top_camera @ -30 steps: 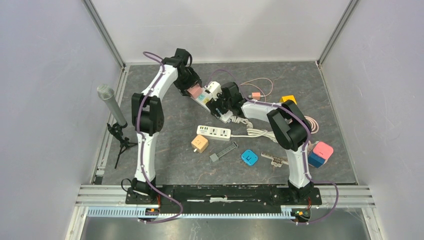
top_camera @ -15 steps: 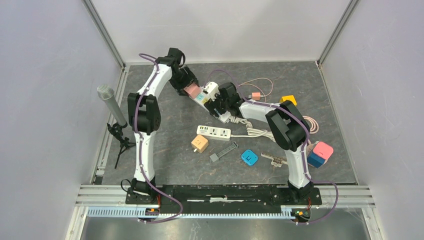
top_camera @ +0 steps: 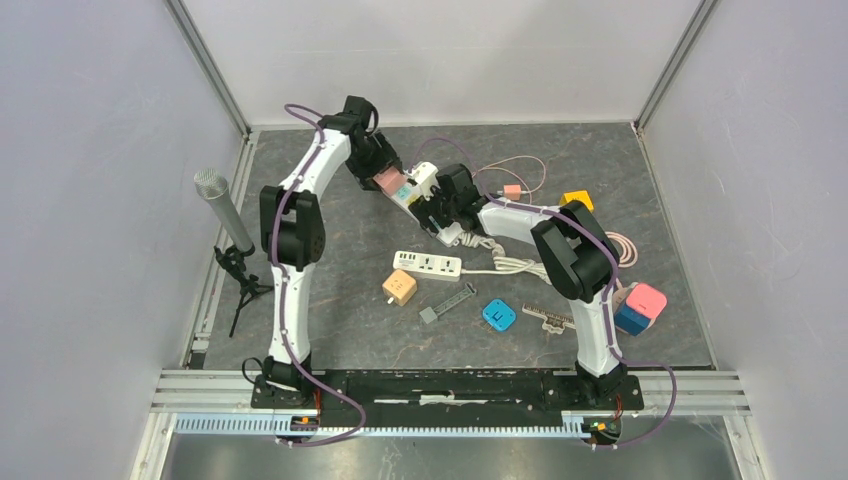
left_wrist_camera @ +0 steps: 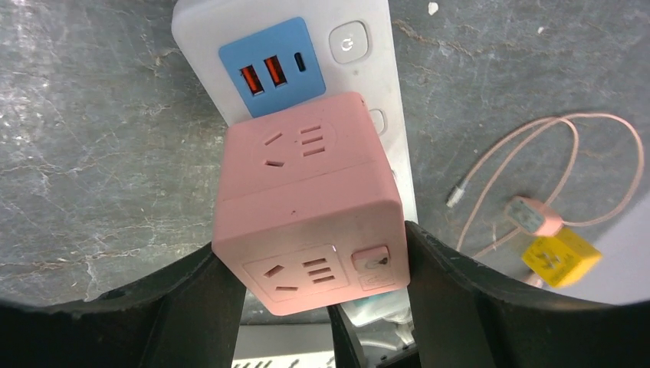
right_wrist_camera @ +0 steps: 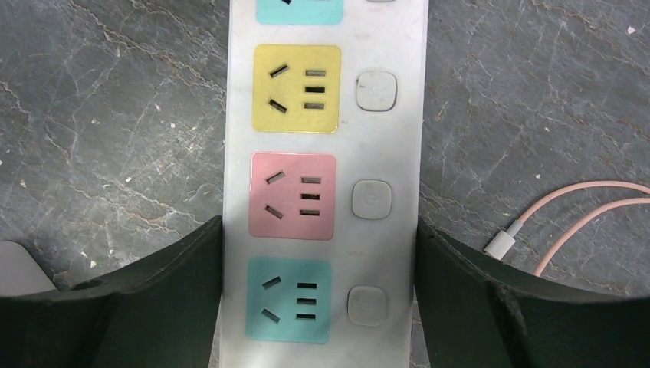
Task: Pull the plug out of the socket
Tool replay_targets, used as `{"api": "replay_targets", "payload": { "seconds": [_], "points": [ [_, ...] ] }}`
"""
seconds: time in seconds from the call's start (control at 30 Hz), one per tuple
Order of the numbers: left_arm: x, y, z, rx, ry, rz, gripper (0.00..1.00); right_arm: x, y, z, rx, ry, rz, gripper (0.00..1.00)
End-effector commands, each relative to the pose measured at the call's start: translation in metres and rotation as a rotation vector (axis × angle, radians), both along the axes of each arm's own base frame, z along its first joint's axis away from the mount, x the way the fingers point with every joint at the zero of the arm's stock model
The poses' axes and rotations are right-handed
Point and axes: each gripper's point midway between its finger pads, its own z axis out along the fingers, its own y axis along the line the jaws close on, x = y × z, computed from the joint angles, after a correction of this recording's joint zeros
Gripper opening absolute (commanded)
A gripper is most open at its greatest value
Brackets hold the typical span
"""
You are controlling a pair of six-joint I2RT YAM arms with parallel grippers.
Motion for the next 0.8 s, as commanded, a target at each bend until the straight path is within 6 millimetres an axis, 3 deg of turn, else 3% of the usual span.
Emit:
{"api": "replay_targets", "payload": {
  "seconds": [0.0, 0.13, 0.3, 0.43, 0.57, 0.77],
  "points": [
    [0.003, -0.026, 0.068, -0.268, -0.116, -0.128, 0.35, -0.043, -0.032, -0.077, -0.2, 0.185, 0.045, 0.11],
    [0.003, -0.031, 0.068, -0.253, -0.134, -0.147, 0.35, -0.039, -0.033, -0.077, -0.209, 0.176, 0.03, 0.1],
    [-0.014, -0.026, 0.054, -0.05, -0.117, -0.146, 0.33, -0.036, -0.03, -0.078, -0.206, 0.18, 0.024, 0.1],
    [-0.011, -0.011, 0.071, 0.019, -0.159, -0.121, 0.31, -0.037, -0.033, -0.084, -0.225, 0.189, 0.019, 0.1],
    [-0.007, -0.012, 0.089, -0.065, -0.164, -0.138, 0.31, -0.038, -0.04, -0.089, -0.251, 0.186, 0.005, 0.09],
    [-0.003, 0.002, 0.091, -0.099, -0.142, -0.17, 0.31, -0.037, -0.042, -0.089, -0.26, 0.175, 0.005, 0.08]
  ]
}}
